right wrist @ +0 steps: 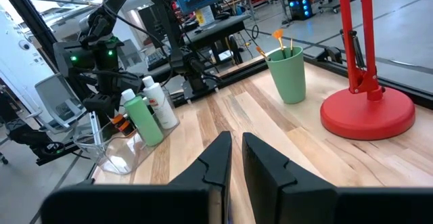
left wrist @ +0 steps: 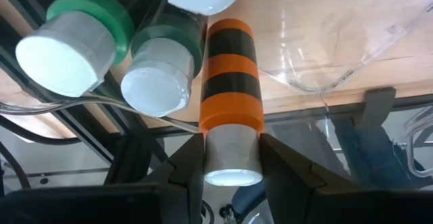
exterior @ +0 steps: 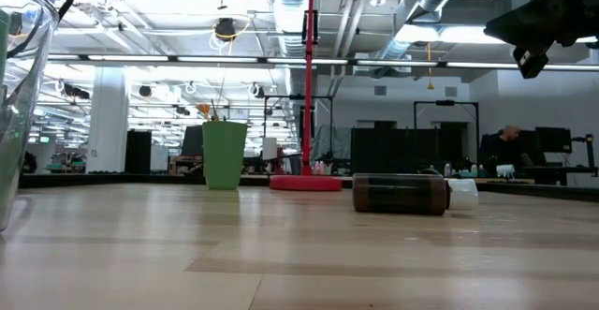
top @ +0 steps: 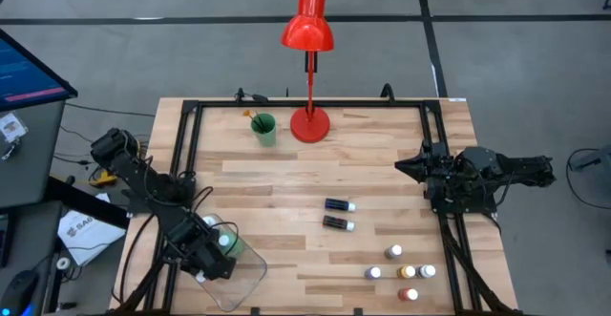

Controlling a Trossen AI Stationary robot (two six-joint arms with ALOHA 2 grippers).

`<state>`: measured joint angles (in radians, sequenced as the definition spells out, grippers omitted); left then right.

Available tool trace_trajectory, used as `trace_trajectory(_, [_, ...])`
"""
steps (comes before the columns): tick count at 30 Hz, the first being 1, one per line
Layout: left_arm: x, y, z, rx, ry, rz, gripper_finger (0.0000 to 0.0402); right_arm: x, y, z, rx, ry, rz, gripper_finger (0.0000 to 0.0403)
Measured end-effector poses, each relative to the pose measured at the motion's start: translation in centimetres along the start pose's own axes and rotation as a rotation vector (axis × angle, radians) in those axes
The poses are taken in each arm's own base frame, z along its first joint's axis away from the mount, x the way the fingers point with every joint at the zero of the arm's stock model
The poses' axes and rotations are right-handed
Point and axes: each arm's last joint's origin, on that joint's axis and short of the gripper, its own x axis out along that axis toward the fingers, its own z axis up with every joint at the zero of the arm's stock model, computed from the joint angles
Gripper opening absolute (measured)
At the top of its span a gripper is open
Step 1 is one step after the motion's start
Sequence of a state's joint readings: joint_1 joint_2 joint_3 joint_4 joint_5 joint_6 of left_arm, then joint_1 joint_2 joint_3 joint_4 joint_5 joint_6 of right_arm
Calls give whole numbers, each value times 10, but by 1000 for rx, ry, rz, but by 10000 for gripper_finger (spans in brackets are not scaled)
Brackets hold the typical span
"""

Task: Pick & Place Paint Supplies
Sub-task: Put the orange coloring bottle into the transparent bin

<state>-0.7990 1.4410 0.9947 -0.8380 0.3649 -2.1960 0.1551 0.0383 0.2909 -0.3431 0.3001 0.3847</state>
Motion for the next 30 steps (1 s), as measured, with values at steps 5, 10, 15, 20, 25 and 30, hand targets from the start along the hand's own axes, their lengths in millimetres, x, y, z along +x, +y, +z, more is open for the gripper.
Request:
trace_trajectory(5, [0,0,0,2,2,-3,113,0,0,0,0,0,-1,33])
trace_trajectory(10, [0,-1,0,5,-11,-21,125,0,0,0,0,0,0,33])
trace_trajectory(15, [0,-2,-1,14,-3,-26,132,0,0,0,0,0,0,33])
trace_trajectory(20, [0,-2,-1,91,-14,-32,132,0,0,0,0,0,0,33])
trace_trajectory(25, [1,0,-3,128,-35,-39,133,0,0,0,0,0,0,33])
trace_trajectory(30, [4,6,-8,116,-45,-24,133,0,0,0,0,0,0,33])
